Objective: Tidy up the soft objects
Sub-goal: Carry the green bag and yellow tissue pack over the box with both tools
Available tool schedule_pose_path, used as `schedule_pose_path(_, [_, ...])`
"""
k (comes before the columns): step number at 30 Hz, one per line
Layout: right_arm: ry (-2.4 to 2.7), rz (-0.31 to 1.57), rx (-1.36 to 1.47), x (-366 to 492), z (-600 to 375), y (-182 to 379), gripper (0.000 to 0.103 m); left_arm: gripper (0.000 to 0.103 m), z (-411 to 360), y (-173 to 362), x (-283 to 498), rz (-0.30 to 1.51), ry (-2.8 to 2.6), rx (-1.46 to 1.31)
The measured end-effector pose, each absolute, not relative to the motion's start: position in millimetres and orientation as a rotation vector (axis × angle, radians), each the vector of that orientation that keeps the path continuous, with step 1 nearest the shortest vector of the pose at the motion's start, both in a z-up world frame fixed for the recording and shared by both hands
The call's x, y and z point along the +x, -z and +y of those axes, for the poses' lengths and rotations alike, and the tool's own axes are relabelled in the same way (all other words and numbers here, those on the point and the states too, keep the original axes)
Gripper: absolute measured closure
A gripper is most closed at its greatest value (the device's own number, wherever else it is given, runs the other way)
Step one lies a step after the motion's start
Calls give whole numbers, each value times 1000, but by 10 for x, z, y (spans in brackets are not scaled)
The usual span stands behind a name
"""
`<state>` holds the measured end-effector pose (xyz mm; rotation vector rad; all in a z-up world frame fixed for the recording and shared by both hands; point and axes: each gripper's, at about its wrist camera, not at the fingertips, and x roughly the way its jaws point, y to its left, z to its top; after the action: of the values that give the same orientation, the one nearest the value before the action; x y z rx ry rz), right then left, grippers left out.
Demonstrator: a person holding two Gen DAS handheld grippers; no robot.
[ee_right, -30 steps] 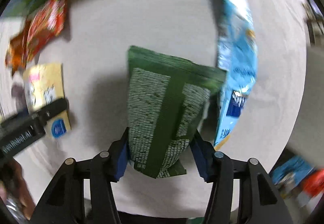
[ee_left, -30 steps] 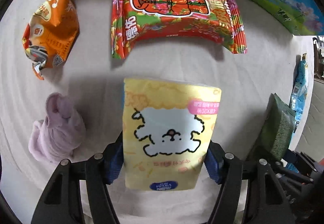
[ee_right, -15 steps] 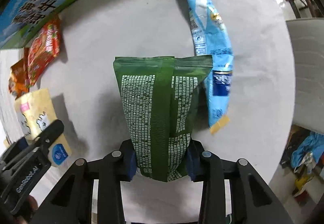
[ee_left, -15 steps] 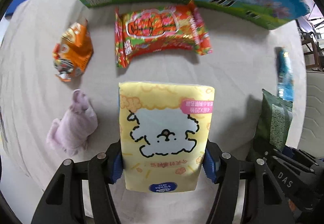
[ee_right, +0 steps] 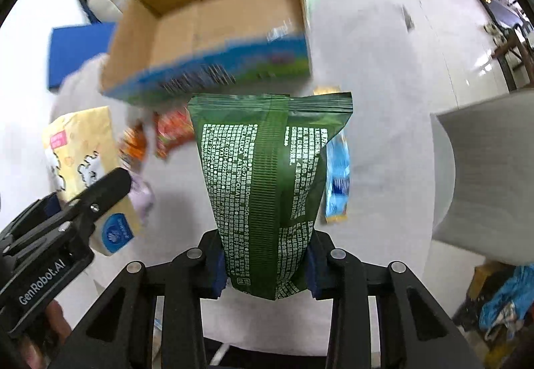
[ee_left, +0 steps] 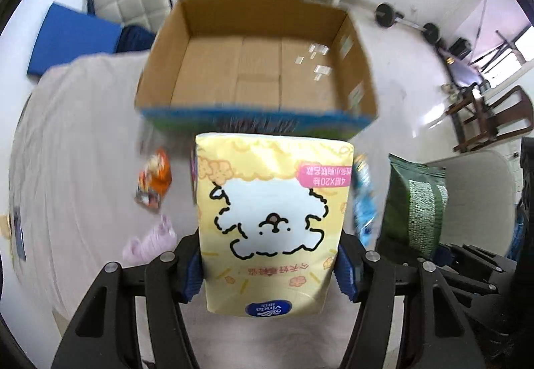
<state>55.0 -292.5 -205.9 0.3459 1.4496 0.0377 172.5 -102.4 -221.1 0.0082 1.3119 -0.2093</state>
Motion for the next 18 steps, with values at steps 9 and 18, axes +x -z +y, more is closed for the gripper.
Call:
schedule_pose_path(9, [-28, 1351, 310, 1378, -2913, 1431, 66, 43, -983, 1812, 2795, 1276, 289, 10])
schedule_pose_path(18, [45, 1475, 248, 2995, -2690, 2146, 66, 43, -989, 2496, 4145, 1459, 297, -4])
